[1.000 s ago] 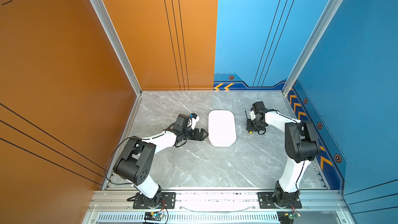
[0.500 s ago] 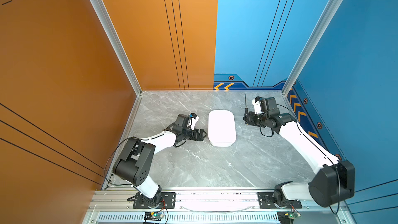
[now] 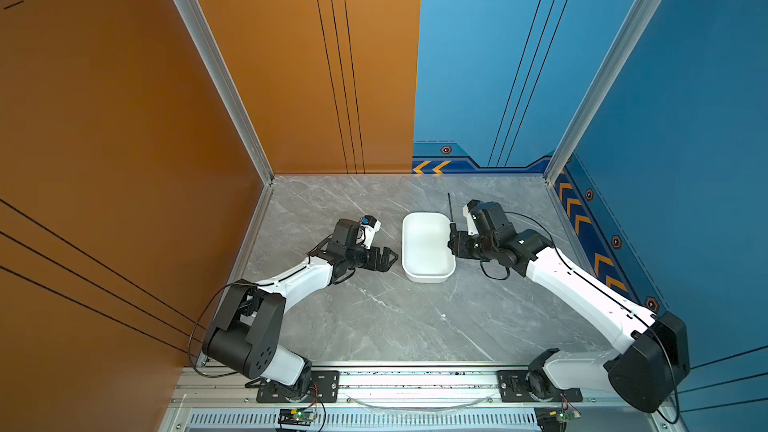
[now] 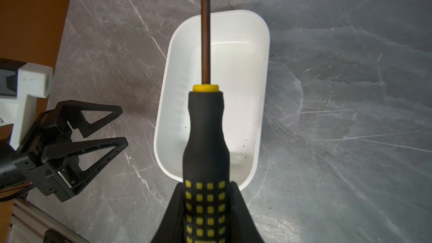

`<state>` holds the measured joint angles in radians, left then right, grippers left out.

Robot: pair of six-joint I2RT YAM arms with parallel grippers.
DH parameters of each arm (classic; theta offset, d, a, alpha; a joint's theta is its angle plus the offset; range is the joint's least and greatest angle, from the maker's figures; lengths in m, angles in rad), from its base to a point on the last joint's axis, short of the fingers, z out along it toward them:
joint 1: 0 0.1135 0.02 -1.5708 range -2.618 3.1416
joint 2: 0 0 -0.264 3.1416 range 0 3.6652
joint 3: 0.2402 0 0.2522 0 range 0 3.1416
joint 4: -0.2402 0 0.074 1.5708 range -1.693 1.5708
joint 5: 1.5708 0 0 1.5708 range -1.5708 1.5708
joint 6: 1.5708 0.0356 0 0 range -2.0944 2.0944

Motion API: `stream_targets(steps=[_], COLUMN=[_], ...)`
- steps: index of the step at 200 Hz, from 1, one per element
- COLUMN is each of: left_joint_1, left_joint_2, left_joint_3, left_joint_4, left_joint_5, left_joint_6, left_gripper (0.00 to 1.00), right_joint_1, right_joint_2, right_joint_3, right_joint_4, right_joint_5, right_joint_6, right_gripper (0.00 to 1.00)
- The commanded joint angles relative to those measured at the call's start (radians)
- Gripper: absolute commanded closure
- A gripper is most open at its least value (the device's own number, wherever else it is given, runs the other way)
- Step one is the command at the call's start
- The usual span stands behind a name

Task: Put the screwdriver in the bin
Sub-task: 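Lift the screwdriver with the right gripper and carry it over the white bin, then lower the screwdriver into the bin and open the right gripper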

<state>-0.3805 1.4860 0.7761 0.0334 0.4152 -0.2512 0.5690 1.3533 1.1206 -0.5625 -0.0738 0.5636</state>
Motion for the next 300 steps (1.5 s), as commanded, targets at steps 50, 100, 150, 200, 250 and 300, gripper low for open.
stream_targets(steps=[50, 100, 150, 200, 250, 300], left_joint_1=[0.009, 0.012, 0.011, 0.011, 0.012, 0.013], left_joint_2=[-0.036, -0.043, -0.044, -0.043, -0.039, -0.035], left_joint_3=[-0.027, -0.024, -0.036, -0.039, -0.038, -0.038], left_joint_4=[-0.014, -0.026, -0.015, -0.013, -0.016, -0.023], left_joint_5=[-0.015, -0.019, -0.035, -0.037, -0.043, -0.048], left_joint_6=[0.003, 0.006, -0.002, -0.005, -0.002, 0.003], left_gripper=[0.02, 0.02, 0.02, 0.02, 0.02, 0.02], right_joint_1=[0.072, 0.098, 0.098, 0.101, 0.103, 0.112], right_joint_2=[0.223, 0.301, 0.371, 0.429, 0.462, 0.474], right_joint_3=[0.018, 0.030, 0.065, 0.108, 0.130, 0.116], right_joint_4=[0.139, 0.151, 0.149, 0.125, 0.099, 0.098], right_joint_5=[0.053, 0.089, 0.109, 0.141, 0.147, 0.149], right_joint_6=[0.104, 0.133, 0.154, 0.165, 0.162, 0.170], right_gripper=[0.92, 0.93, 0.96, 0.92, 0.91, 0.91])
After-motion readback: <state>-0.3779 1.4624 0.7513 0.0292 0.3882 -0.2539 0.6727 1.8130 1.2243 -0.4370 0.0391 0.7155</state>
